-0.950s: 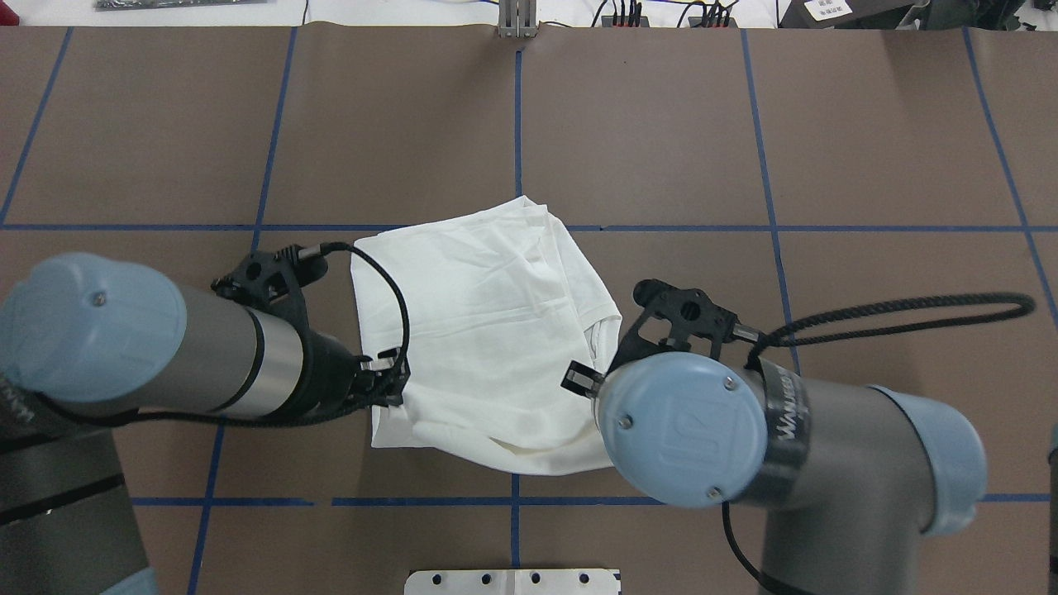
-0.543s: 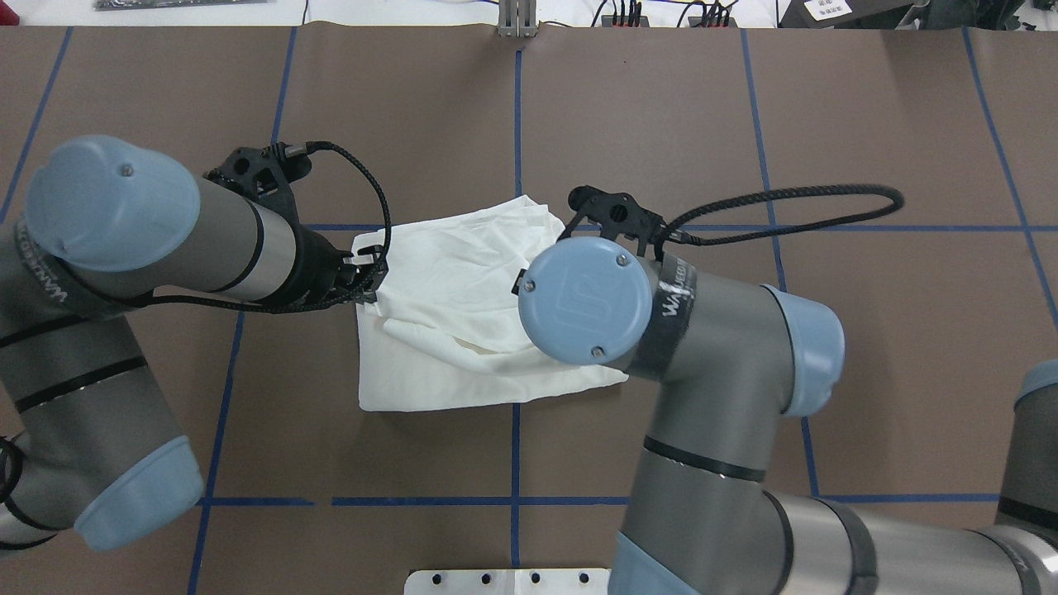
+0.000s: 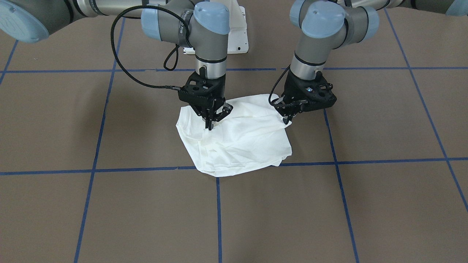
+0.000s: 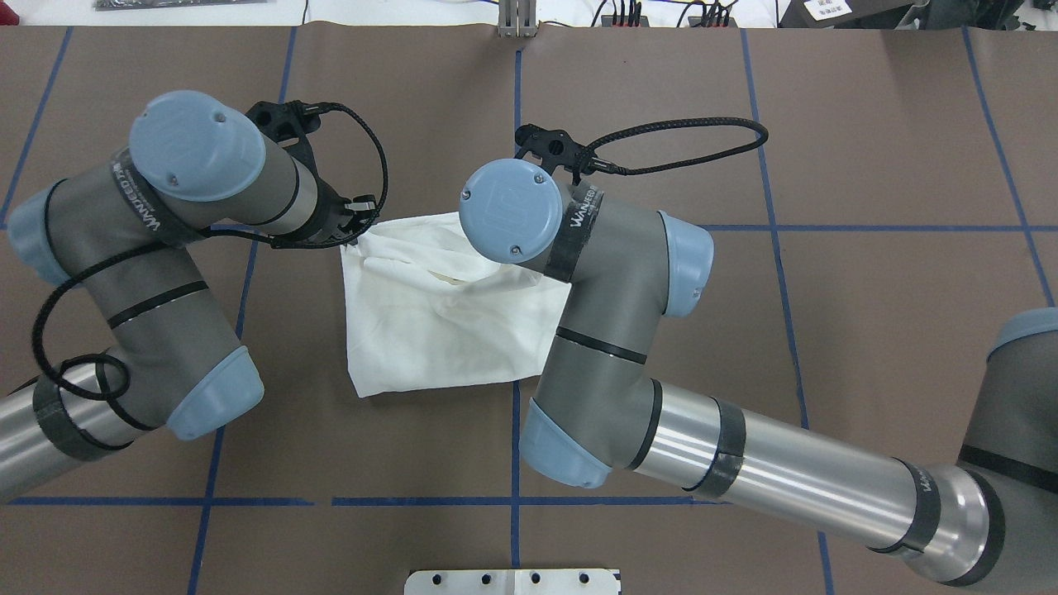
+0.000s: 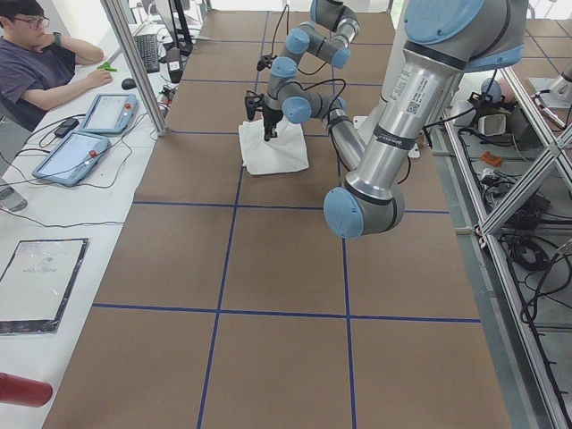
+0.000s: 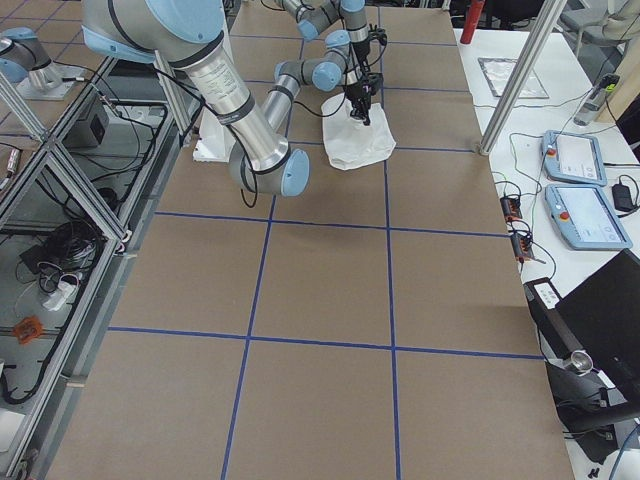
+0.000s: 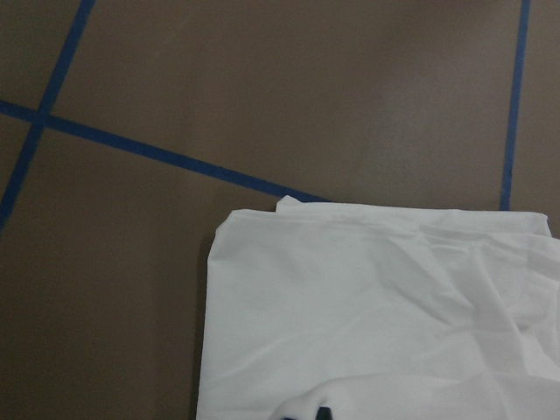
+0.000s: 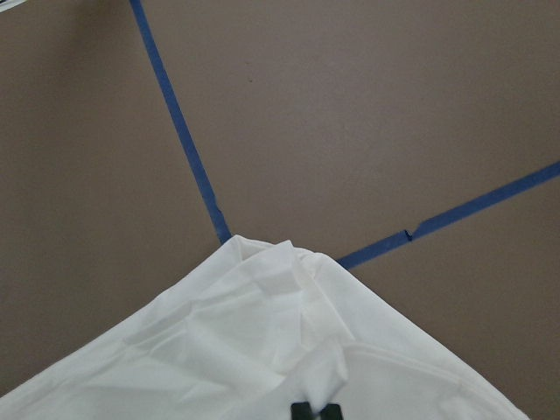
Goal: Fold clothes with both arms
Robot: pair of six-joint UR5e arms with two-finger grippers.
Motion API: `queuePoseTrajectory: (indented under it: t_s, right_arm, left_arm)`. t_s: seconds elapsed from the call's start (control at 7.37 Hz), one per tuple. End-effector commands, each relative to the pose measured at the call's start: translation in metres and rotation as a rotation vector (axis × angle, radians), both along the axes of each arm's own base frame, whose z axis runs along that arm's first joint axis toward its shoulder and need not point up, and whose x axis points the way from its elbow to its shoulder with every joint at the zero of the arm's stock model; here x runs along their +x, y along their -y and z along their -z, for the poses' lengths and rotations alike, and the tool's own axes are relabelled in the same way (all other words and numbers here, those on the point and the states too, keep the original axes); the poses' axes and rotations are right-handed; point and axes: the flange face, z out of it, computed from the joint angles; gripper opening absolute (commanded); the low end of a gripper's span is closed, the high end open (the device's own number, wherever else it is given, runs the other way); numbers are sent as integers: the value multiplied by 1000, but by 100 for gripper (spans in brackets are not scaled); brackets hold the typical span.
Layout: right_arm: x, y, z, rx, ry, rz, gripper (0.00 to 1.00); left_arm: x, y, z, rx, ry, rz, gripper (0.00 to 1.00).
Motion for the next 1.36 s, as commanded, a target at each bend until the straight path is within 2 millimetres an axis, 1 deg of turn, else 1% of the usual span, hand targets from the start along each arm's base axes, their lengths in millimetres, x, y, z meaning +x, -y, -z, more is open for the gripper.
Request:
queuePoseTrajectory:
  t_s: [0.0,0.14,0.27,0.41,0.54,0.68,0.81,0.95,1.09,1.22]
  right_arm:
    - [-11,26,-16,5,-59,9,0]
    - [-19,31,-20,-2,-79,10,0]
    - [-32,39,-24,-5,-86,9,0]
    - [-43,45,-26,4,-72,9,0]
    - [-44,45,-25,7,-63,10,46]
    - [-44,44,-11,38,-64,48,99]
    - [-41,42,0,26,-40,68,100]
    - [-40,39,15,23,-13,82,100]
    - [-42,36,17,24,-10,87,100]
    - [-52,24,17,25,-10,106,100]
  left_arm:
    - [23,39,-44,27,42,25,0]
    - [39,55,-55,41,79,16,0]
    - [50,64,-59,44,91,6,0]
    - [53,66,-60,66,68,6,0]
    - [51,66,-56,79,45,7,35]
    - [49,65,-53,87,33,4,99]
    - [33,64,-39,98,-3,-8,100]
    - [0,66,-38,163,-18,-130,100]
    - [-44,65,-59,223,-11,-214,100]
    - [-71,70,-73,257,-1,-258,100]
